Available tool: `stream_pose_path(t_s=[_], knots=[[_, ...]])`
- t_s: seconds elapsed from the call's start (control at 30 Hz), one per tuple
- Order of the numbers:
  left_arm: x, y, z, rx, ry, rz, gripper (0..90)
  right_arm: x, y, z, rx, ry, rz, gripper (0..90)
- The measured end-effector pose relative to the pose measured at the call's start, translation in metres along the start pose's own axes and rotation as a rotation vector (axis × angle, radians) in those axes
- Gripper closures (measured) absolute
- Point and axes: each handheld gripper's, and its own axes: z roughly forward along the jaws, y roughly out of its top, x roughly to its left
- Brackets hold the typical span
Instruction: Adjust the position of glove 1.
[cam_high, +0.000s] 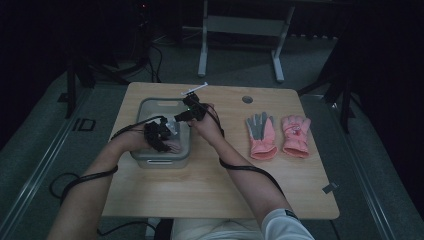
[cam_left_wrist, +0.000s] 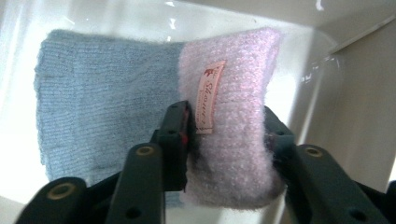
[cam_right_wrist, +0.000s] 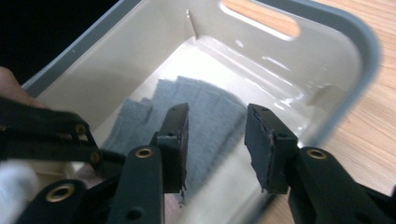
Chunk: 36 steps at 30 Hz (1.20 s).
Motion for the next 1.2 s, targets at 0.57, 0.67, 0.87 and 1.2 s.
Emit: stream_pose_path(t_s=[0.57, 0.67, 0.87, 1.2], knots=[[-0.009, 0.004, -0.047, -0.201, 0.021, -0.215, 11.3, -0.01, -0.023, -0.066, -0.067, 0.021, -0.089, 53.5], [-0.015, 0.013, -0.053, -0.256, -0.006, -0.233, 6.1, -0.009, -0.029, -0.076, -0.077, 0.021, -0.128, 53.1], [-0.035, 0.036, -0.053, -0.344, -0.036, -0.241, 1.7, -0.015, -0.043, -0.096, -0.105, 0.022, -0.181, 53.1], [-0.064, 0.078, -0.046, -0.409, -0.004, -0.176, 1.7, -0.041, -0.066, -0.138, -0.144, -0.04, -0.198, 54.5]])
